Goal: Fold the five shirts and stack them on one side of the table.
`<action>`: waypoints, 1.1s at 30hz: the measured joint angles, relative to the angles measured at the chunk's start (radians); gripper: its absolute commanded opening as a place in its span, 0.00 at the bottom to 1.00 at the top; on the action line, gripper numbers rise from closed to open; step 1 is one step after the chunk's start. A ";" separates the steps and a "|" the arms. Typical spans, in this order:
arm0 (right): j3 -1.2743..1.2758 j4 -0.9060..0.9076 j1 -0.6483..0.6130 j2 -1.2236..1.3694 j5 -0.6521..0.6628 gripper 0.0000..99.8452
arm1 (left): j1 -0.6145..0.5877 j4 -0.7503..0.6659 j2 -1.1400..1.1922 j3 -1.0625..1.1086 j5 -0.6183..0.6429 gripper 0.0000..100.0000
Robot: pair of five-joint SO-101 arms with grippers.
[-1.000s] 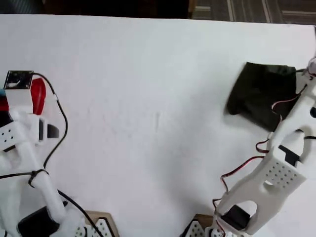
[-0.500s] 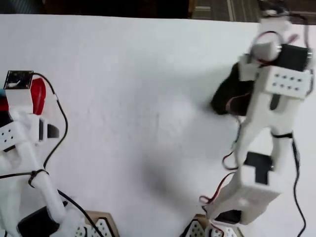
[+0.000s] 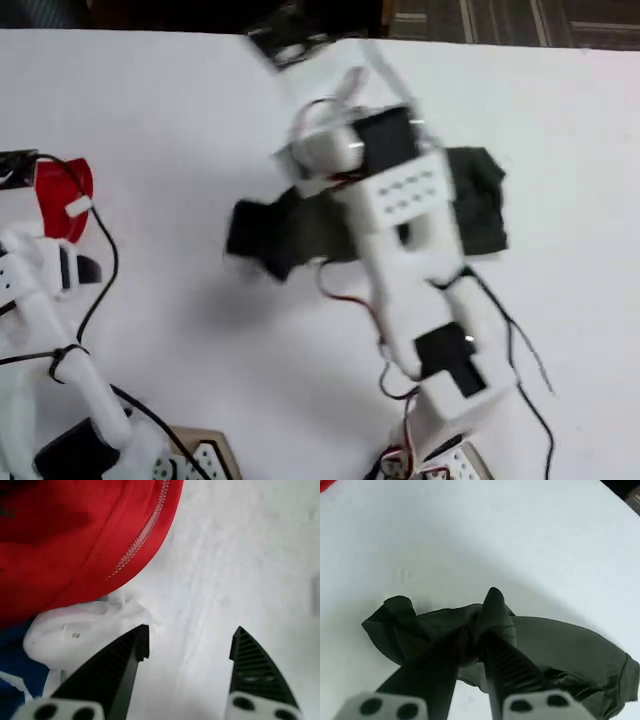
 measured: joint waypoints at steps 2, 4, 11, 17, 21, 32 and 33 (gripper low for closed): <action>0.000 -0.028 -0.038 0.051 0.000 0.03 | -0.023 0.000 0.000 0.000 0.000 0.28; 0.000 -0.037 -0.058 0.097 0.000 0.09 | -0.049 0.000 0.000 0.000 0.000 0.28; -0.061 -0.014 -0.058 0.106 0.000 0.22 | -0.029 0.000 0.000 0.000 0.000 0.28; -0.153 0.044 0.011 -0.018 0.000 0.22 | 0.100 0.000 0.003 0.000 0.000 0.28; -0.037 0.049 0.192 -0.011 0.000 0.23 | 0.219 -0.012 0.031 -0.002 0.043 0.28; 0.115 -0.055 0.517 0.276 0.000 0.22 | 0.491 0.172 0.440 -0.425 0.186 0.28; 0.123 -0.055 0.523 0.296 0.000 0.22 | 0.519 0.203 0.474 -0.489 0.189 0.28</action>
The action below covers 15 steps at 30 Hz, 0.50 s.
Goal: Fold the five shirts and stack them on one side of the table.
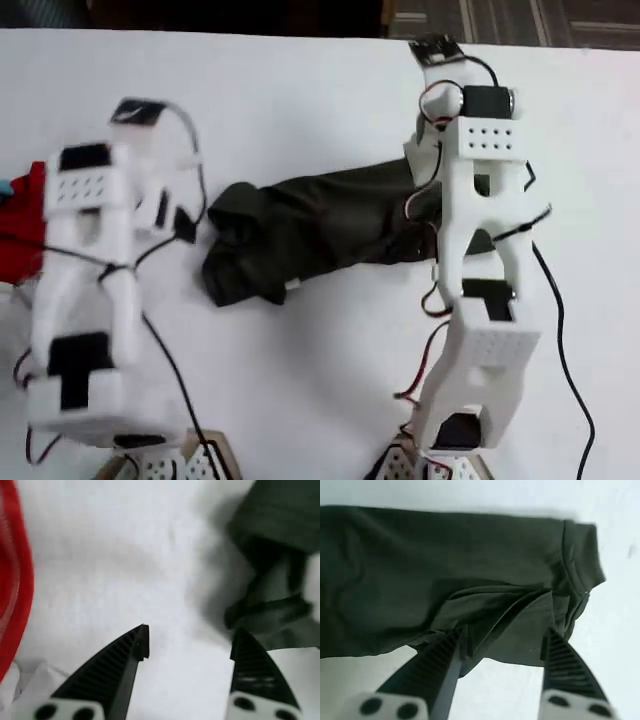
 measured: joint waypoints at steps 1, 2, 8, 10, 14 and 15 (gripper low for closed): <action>0.002 0.000 0.006 0.020 0.000 0.22 | 0.029 0.026 0.038 -0.061 0.005 0.28; 0.002 0.000 0.011 0.040 0.000 0.22 | 0.058 0.060 0.077 -0.121 0.005 0.28; 0.005 -0.006 0.031 0.110 0.000 0.22 | 0.207 0.193 0.339 -0.400 0.006 0.28; 0.005 -0.008 0.032 0.132 0.000 0.22 | 0.233 0.219 0.423 -0.482 0.018 0.28; 0.005 -0.008 0.035 0.180 0.000 0.22 | 0.258 0.250 0.566 -0.637 0.037 0.28; 0.005 -0.008 0.035 0.193 0.000 0.22 | 0.258 0.253 0.595 -0.669 0.037 0.28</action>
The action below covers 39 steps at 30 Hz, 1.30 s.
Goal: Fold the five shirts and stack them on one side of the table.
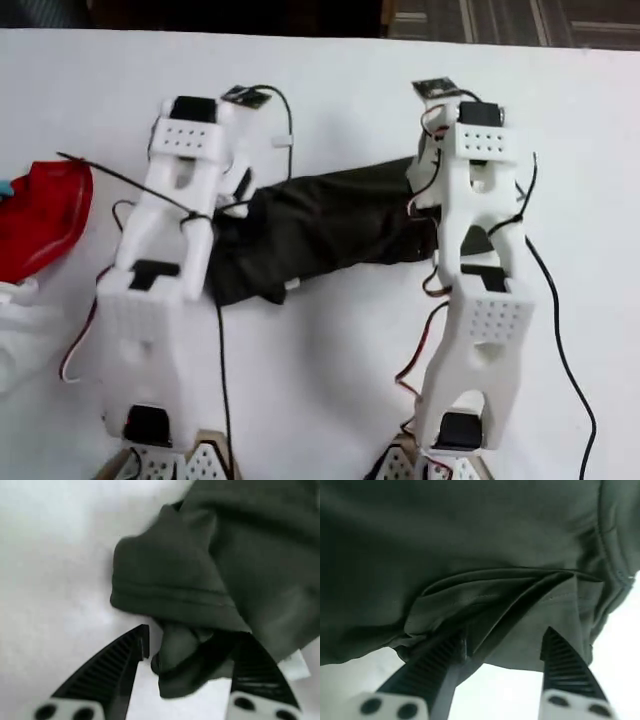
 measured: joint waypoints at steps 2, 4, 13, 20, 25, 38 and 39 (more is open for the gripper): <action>0.000 -0.003 0.000 0.034 0.000 0.21 | -0.003 0.009 0.058 -0.046 0.000 0.25; 0.000 -0.015 0.000 0.071 0.000 0.15 | -0.009 0.025 0.104 -0.080 0.000 0.16; -0.003 -0.075 0.025 0.147 0.000 0.02 | -0.101 0.044 0.157 -0.103 -0.051 0.03; -0.003 -0.055 0.025 0.138 0.000 0.02 | -0.190 0.057 0.100 -0.103 -0.195 0.03; 0.003 0.038 0.021 0.061 0.052 0.02 | -0.261 0.058 -0.044 -0.100 -0.284 0.03; 0.488 0.038 0.149 -0.499 0.216 0.02 | -0.385 0.061 -0.476 0.115 -0.425 0.03; 0.546 0.018 0.150 -0.568 0.232 0.02 | -0.385 0.061 -0.509 0.115 -0.431 0.03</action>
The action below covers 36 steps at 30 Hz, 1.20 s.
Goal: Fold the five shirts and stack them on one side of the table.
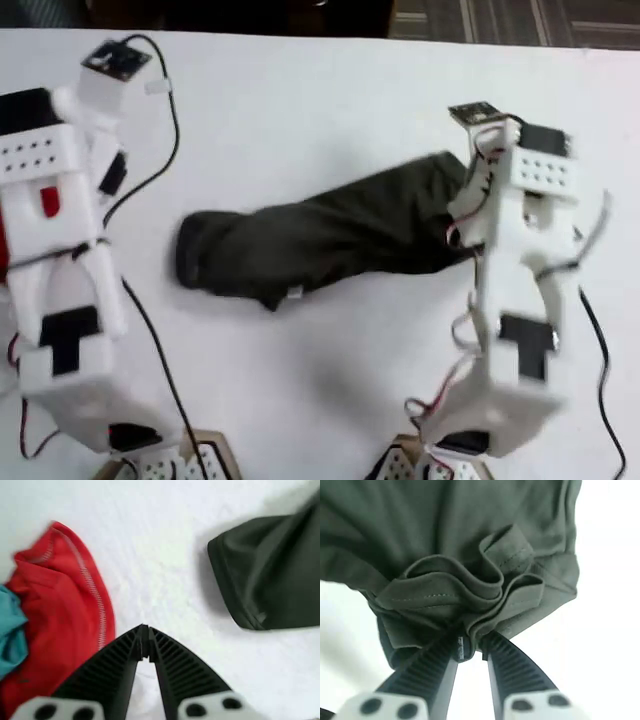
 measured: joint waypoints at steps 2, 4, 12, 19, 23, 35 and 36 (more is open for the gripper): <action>0.127 -0.046 -0.002 -0.143 0.015 0.02 | 0.003 0.000 -0.051 0.021 -0.006 0.03; 0.258 -0.094 -0.009 -0.276 0.026 0.02 | 0.003 0.000 -0.068 0.068 -0.006 0.03; 0.635 -0.390 -0.028 -0.572 0.032 0.08 | 0.167 -0.005 -0.069 0.439 -0.006 0.09; 0.646 -0.675 0.032 -0.489 -0.054 0.06 | 0.404 -0.071 -0.069 0.612 -0.055 0.10; 0.646 -0.736 0.044 -0.422 -0.060 0.06 | 0.491 -0.170 -0.069 0.710 -0.061 0.10; 0.646 -0.732 0.044 -0.416 -0.060 0.06 | 0.512 -0.534 -0.069 0.959 -0.097 0.10; 0.646 -0.724 0.044 -0.416 -0.060 0.06 | 0.488 -0.565 -0.069 0.950 -0.081 0.10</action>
